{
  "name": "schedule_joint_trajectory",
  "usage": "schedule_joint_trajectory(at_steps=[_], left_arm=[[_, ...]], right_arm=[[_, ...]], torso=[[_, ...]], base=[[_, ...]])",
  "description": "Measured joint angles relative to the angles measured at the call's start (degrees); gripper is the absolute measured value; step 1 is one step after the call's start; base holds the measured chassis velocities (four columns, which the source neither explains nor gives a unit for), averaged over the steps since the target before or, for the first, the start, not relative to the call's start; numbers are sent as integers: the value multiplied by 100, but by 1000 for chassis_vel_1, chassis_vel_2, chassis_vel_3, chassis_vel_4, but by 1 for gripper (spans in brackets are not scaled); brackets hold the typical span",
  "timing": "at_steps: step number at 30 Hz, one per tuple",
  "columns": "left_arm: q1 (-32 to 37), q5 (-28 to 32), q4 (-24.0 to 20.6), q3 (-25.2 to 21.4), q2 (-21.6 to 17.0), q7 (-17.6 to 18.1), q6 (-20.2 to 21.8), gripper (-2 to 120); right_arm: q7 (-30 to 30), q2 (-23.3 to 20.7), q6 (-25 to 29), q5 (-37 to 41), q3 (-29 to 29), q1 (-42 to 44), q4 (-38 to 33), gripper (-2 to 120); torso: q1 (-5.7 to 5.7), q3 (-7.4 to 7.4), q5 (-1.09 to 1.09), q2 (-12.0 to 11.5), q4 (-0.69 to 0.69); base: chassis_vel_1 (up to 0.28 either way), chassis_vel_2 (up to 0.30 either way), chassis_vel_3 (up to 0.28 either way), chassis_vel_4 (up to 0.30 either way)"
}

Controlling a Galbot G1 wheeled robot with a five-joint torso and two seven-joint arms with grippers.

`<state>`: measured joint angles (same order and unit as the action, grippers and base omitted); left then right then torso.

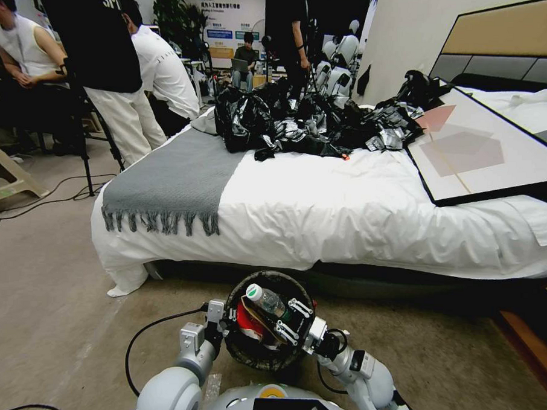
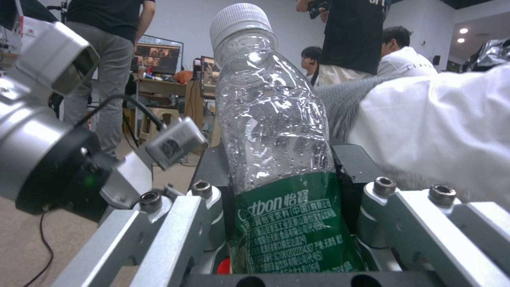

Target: Pick up the trash bin, then pick up the garbage from the floor and place it into the trash bin.

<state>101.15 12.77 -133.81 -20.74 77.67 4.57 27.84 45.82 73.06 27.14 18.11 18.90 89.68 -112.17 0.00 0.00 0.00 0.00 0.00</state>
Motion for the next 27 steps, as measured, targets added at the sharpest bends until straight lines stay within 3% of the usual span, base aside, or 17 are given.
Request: schedule_joint_trajectory(at_steps=[15,27], left_arm=[[16,-13,-30,0,0,4,0,0],[11,-2,-31,-3,1,3,0,0]], right_arm=[[-2,47,86,-20,148,-261,669,31],[-14,77,116,-105,189,-244,683,80]], torso=[[0,0,0,0,0],[0,0,0,0,0]], base=[[0,0,0,0],[0,0,0,0]])
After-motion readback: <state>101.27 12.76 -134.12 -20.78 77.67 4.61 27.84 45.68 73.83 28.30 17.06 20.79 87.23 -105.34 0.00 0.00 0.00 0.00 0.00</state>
